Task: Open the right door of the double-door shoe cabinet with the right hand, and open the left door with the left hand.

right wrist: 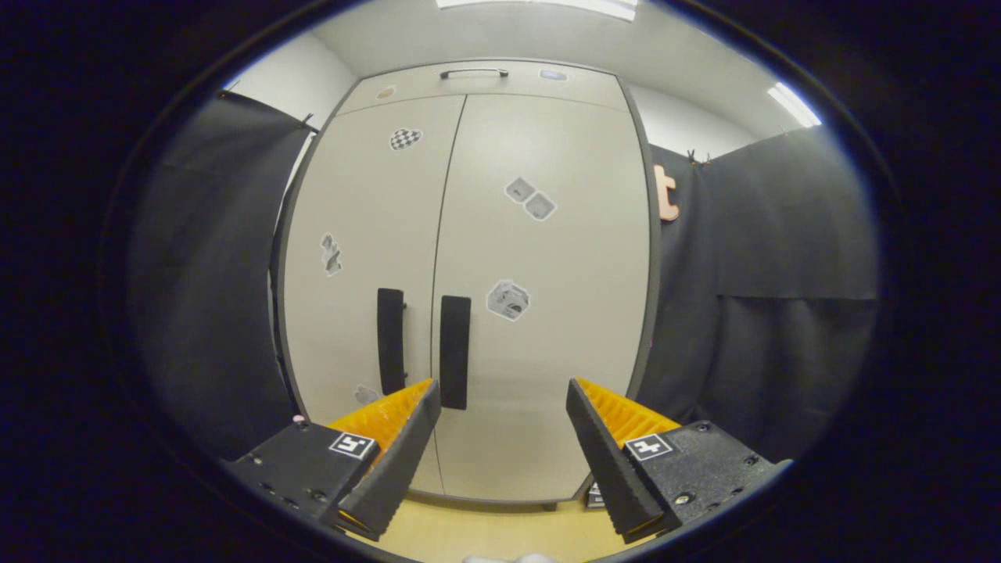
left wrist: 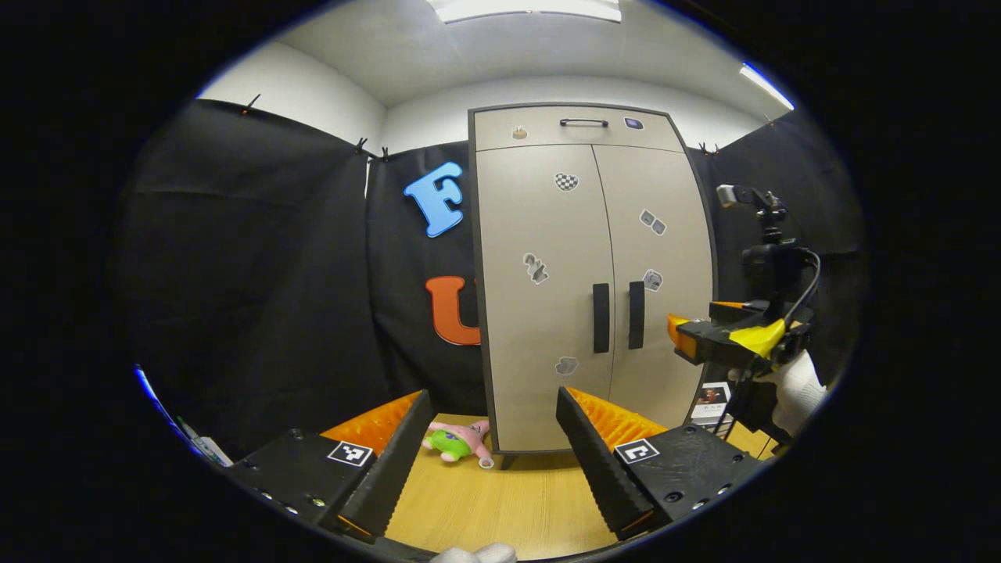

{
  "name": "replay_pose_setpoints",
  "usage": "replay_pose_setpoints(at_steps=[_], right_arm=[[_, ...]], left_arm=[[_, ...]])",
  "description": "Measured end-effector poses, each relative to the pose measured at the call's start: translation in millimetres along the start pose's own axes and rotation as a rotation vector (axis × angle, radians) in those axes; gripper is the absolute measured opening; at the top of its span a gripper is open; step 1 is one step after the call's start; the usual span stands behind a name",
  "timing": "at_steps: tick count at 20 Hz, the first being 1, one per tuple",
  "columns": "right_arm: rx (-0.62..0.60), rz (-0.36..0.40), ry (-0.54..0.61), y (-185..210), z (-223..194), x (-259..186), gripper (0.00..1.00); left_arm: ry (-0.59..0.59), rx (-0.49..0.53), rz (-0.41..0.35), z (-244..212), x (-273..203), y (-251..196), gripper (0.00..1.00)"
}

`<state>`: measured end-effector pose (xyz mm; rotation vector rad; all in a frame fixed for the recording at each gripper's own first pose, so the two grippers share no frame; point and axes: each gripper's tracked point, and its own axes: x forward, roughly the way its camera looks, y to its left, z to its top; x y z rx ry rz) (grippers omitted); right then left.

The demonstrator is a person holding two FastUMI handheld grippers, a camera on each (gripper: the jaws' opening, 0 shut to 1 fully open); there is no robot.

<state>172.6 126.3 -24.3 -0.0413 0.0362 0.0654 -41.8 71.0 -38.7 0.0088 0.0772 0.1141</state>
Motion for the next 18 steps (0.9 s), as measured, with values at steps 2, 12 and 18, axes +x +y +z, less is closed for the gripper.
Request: replay_pose_setpoints(at_steps=[2,12,18], right_arm=[[-0.005,0.001,0.001,10,2,26,1.00],[0.030,-0.012,0.067,30,-3,95,0.80],[0.042,-0.003,0.106,40,-8,105,0.37]], left_arm=[[0.005,-0.003,0.009,-1,0,5,0.96],[0.030,-0.022,0.032,-5,0,18,0.96],[0.021,-0.026,0.033,1,-4,22,0.96]])
